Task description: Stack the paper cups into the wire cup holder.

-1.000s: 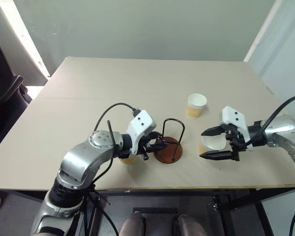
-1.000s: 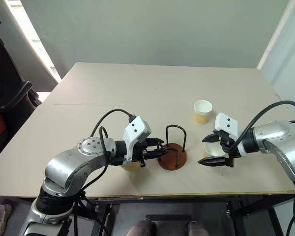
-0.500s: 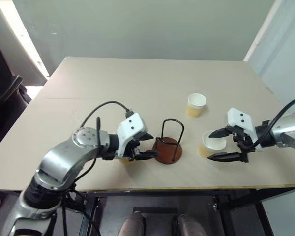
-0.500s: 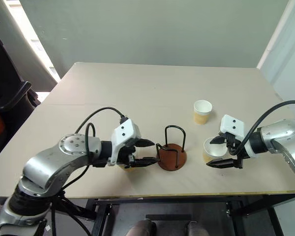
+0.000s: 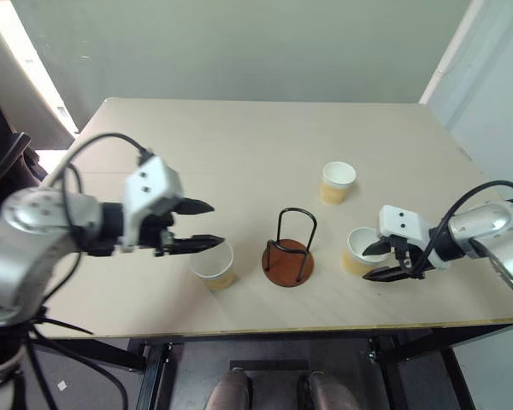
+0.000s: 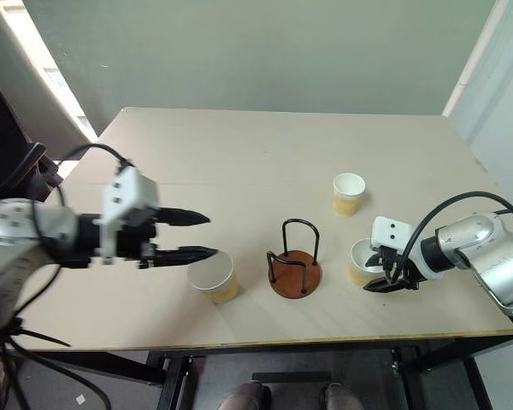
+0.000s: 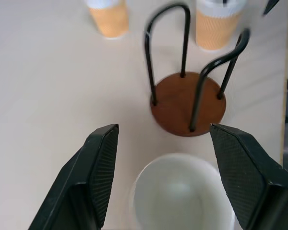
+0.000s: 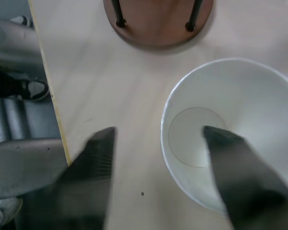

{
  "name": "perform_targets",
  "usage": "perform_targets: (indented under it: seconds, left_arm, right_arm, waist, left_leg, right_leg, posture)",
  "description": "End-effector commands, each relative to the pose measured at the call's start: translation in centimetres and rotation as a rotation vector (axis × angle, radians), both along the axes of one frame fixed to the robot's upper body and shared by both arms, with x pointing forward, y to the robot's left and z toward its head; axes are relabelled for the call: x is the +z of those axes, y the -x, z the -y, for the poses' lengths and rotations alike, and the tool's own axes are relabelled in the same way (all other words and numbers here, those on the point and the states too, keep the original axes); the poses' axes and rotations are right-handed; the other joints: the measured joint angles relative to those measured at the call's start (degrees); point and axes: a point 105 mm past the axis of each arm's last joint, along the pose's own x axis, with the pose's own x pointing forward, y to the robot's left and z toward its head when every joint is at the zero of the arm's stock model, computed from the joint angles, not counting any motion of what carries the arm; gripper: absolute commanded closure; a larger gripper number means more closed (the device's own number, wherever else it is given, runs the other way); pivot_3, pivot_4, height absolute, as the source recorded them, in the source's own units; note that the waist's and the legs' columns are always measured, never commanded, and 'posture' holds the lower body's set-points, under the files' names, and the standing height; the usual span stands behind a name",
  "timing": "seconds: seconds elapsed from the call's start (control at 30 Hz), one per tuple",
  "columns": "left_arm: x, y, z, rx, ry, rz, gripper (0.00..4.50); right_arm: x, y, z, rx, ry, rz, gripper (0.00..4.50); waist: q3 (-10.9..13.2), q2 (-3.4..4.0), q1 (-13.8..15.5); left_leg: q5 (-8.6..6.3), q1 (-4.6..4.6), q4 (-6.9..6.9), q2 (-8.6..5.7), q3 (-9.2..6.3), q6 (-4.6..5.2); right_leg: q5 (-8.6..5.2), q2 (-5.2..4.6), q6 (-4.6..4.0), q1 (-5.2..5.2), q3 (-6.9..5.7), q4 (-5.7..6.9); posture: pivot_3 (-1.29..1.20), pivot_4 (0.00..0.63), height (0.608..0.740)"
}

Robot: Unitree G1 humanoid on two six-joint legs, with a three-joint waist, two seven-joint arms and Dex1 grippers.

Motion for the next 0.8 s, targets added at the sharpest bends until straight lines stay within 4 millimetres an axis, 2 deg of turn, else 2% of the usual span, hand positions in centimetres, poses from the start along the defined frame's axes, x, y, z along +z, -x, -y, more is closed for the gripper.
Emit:
perform_targets:
  seconds: [0.03,0.17,0.3,0.43,0.5,0.57,0.63,0.7,0.8]
  left_arm:
    - [1.2,1.8,0.7,-0.096,0.022,0.023,1.26]
    - [1.1,2.2,0.9,-0.117,0.030,0.020,1.26]
    - [1.2,2.5,0.9,-0.135,0.051,0.008,1.26]
    - [1.4,2.8,0.9,-0.147,0.059,0.005,1.26]
    - [1.6,2.7,0.5,-0.140,0.059,0.010,1.26]
    - [1.8,2.2,-0.3,-0.108,0.054,0.023,1.26]
    - [1.9,1.9,-0.7,-0.088,0.051,0.028,1.26]
    - [1.6,1.5,-0.8,-0.074,0.046,0.023,1.26]
    - [1.1,1.0,-0.9,-0.058,0.038,0.020,1.26]
  right_arm:
    - [0.2,-0.6,-0.3,0.024,0.025,0.047,3.14]
    - [-0.4,-0.4,-0.5,0.051,0.047,0.039,4.47]
    - [-0.3,-0.3,-0.5,0.059,0.050,0.041,4.47]
    - [1.1,-0.4,-0.5,0.066,0.020,0.067,4.47]
    - [3.4,-0.6,-0.6,0.074,-0.040,0.108,4.47]
    - [8.5,-0.2,-1.5,0.155,-0.142,0.198,4.47]
    - [12.2,0.8,-2.9,0.269,-0.223,0.247,4.47]
    - [13.8,1.5,-4.3,0.393,-0.259,0.255,4.47]
    - [15.0,1.8,-6.0,0.532,-0.256,0.278,4.47]
  waist:
    - [0.00,0.00,0.12]
    - [0.01,0.01,0.20]
    - [0.01,0.01,0.03]
    - [0.01,0.01,0.04]
    - [0.03,0.04,0.02]
    - [0.15,0.24,-0.10]
    - [0.18,0.30,-0.31]
    - [0.06,0.10,-0.51]
    - [-0.10,-0.17,-0.74]
  left_leg:
    - [-0.05,0.00,0.01,0.00,0.00,0.02]
    - [-0.13,-0.02,0.02,0.05,0.00,0.05]
    - [-0.18,0.01,0.02,0.11,0.00,-0.03]
    - [-0.20,0.02,0.02,0.17,0.00,-0.06]
    - [-0.20,0.02,0.02,0.16,0.00,-0.06]
    - [-0.20,-0.02,0.04,0.16,0.02,-0.06]
    - [-0.13,-0.12,-0.01,0.11,0.10,-0.09]
    - [-0.10,-0.05,-0.12,0.17,0.10,-0.11]
    - [-0.18,0.14,-0.20,0.54,0.08,-0.25]
  right_leg:
    - [0.00,0.00,0.01,0.01,0.00,0.00]
    - [-0.01,-0.01,0.02,0.00,-0.02,0.01]
    - [-0.03,-0.01,-0.02,0.00,-0.04,0.03]
    - [-0.07,0.00,-0.10,-0.01,-0.06,0.06]
    - [-0.11,0.00,-0.16,-0.01,-0.06,0.06]
    - [-0.14,0.00,-0.23,-0.06,-0.04,0.08]
    - [-0.25,0.00,-0.45,-0.26,0.07,0.12]
    - [-0.32,0.08,-0.57,-0.27,0.07,0.15]
    - [-0.52,0.39,-0.91,-0.11,-0.04,0.14]
  posture:
    - [0.00,0.150,0.740]
    - [0.00,0.150,0.740]
    - [0.00,0.150,0.740]
    - [0.00,0.150,0.740]
    - [0.00,0.150,0.740]
    - [0.00,0.150,0.740]
    - [0.00,0.150,0.740]
    - [0.00,0.150,0.740]
    - [0.00,0.150,0.740]
